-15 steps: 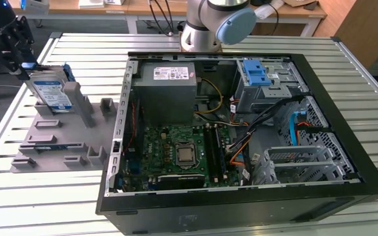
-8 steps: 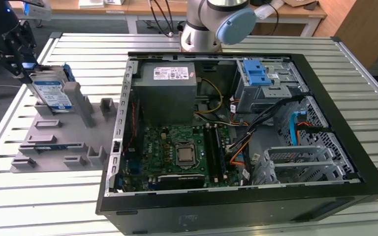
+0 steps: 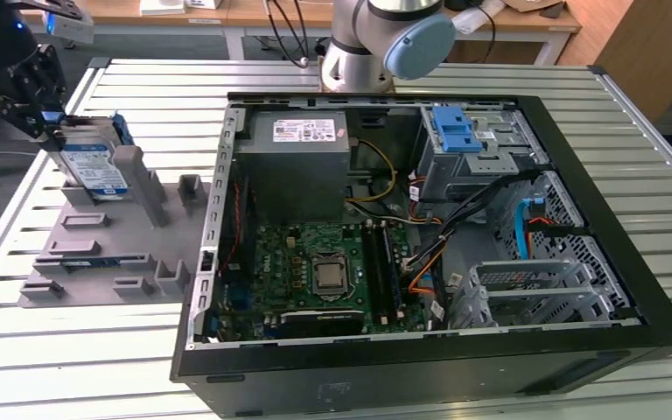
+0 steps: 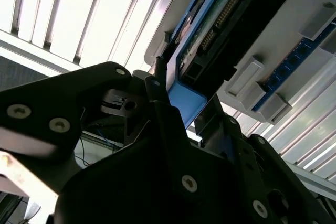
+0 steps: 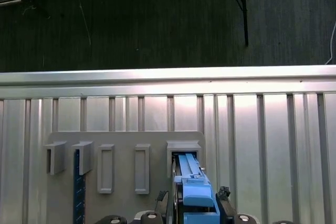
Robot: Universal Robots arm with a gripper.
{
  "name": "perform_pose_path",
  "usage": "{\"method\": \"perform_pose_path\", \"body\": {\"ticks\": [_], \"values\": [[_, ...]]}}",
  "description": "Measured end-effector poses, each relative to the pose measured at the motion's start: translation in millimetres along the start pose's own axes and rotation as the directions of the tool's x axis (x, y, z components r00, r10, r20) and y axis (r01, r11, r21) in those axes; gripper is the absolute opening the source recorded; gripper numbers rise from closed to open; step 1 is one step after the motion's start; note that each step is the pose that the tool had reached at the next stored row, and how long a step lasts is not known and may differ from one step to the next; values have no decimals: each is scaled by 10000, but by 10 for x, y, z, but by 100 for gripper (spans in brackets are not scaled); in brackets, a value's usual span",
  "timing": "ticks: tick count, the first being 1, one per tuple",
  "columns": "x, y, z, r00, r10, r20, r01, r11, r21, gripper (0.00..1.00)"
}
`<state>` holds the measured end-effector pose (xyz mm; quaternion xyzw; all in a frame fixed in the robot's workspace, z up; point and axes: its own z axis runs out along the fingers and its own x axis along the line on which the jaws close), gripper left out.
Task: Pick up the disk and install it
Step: 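Pick up the disk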
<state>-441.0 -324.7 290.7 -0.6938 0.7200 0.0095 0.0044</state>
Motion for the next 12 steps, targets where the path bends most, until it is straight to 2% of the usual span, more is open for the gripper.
{"method": "perform_pose_path", "body": {"ticks": [1,12], "values": [[0,0,2,10000,0,0,0,10000,1,47],[9,0,19,10000,-17,-25,17,10000,1,45]]}}
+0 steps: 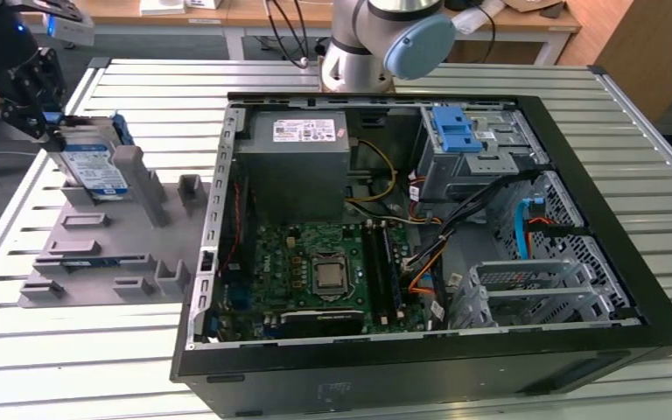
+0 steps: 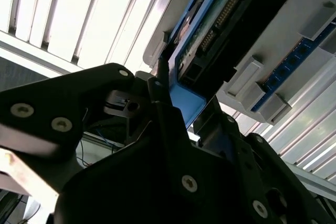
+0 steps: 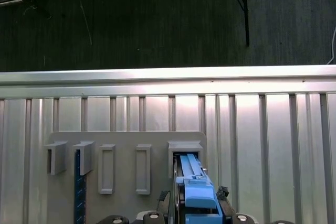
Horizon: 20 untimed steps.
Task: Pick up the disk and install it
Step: 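Pick up the disk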
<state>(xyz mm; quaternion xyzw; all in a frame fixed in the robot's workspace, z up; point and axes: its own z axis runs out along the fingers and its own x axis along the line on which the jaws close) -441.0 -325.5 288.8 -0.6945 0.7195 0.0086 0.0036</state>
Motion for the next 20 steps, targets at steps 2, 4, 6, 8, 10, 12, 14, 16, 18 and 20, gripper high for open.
{"method": "perform_pose_path", "body": {"ticks": [2,4,6,8,10,12,14,16,18,20], "values": [[0,0,2,10000,0,0,0,10000,0,38],[0,0,2,10000,0,0,0,10000,1,38],[0,0,2,10000,0,1,0,10000,1,37],[1,0,3,10000,0,1,0,10000,2,37],[2,0,2,10000,0,1,0,10000,2,37],[2,0,-3,10000,0,1,0,10000,3,37],[2,0,-14,10000,0,0,0,10000,1,37],[1,0,-30,10000,-1,2,1,10000,3,37],[1,0,-41,10000,0,2,0,10000,2,37],[1,0,-54,10000,0,2,0,10000,2,37]]}}
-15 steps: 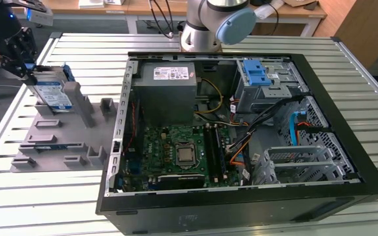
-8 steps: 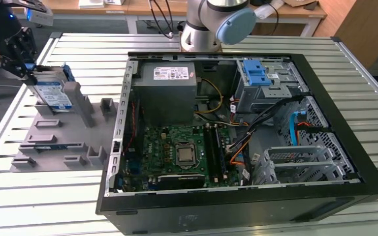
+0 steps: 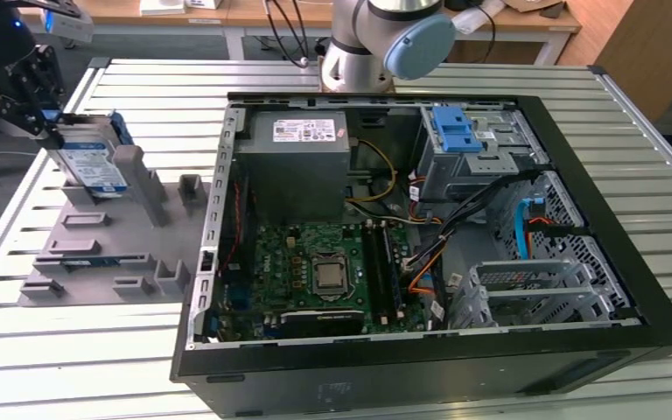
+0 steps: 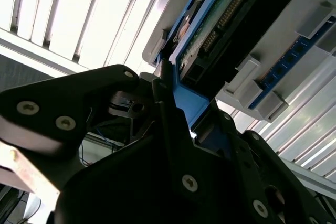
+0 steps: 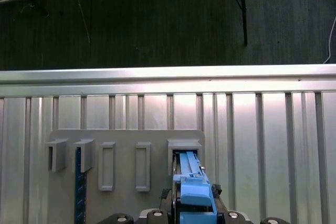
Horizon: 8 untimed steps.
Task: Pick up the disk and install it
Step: 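Pick up the disk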
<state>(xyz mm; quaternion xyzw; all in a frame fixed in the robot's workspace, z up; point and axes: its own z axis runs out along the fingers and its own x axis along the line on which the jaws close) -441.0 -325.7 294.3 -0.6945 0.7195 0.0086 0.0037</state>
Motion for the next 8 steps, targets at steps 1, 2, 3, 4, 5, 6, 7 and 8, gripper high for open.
{"method": "perform_pose_path", "body": {"ticks": [1,2,3,4,5,6,7,8], "values": [[0,0,-7,10000,0,0,0,10000,0,37],[0,0,-13,10000,0,1,0,10000,0,37],[0,0,-21,10000,0,5,0,10000,-1,37],[0,1,-26,10000,0,6,0,10000,-1,37],[-1,0,-28,10000,0,8,0,10000,2,37],[-1,0,-28,10000,0,9,0,10000,3,37],[-1,0,-28,10000,0,9,0,10000,3,37],[0,0,-30,10000,0,7,0,10000,0,37]]}}
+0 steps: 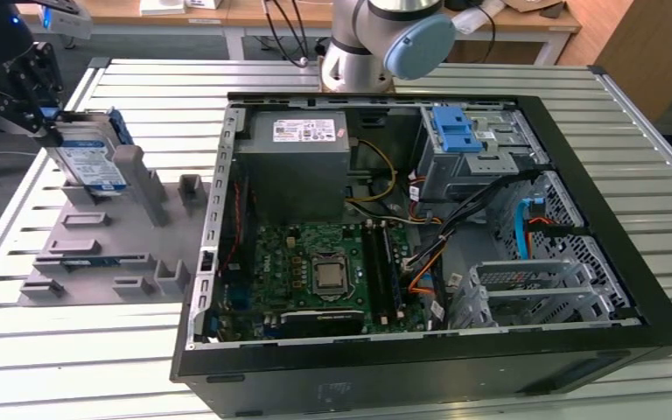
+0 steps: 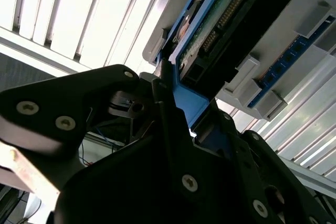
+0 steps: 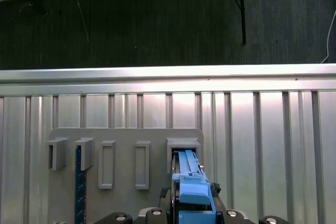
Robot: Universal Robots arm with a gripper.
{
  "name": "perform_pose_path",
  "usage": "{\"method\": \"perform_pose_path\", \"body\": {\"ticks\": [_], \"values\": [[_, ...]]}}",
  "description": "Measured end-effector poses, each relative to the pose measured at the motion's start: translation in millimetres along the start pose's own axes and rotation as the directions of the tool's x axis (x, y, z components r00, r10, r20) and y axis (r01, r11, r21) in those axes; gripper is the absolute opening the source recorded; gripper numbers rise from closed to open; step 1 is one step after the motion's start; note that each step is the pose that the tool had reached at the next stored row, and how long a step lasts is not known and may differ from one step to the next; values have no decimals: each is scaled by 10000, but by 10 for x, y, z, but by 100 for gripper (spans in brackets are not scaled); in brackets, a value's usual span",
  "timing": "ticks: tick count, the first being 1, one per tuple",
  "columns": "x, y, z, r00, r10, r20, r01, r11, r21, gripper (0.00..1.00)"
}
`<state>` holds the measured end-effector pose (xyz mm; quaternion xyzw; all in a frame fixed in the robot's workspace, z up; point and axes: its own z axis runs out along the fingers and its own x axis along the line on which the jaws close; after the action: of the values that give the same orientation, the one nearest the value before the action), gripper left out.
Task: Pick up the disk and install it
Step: 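Pick up the disk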
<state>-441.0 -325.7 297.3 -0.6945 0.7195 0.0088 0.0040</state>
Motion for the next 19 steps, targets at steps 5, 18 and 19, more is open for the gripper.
{"method": "perform_pose_path", "body": {"ticks": [5,18,19], "values": [[0,0,-19,10000,0,0,0,10000,0,37],[-1,1,-83,10000,0,-1,0,10000,-1,37],[-2,1,-92,10000,0,0,0,10000,-1,37]]}}
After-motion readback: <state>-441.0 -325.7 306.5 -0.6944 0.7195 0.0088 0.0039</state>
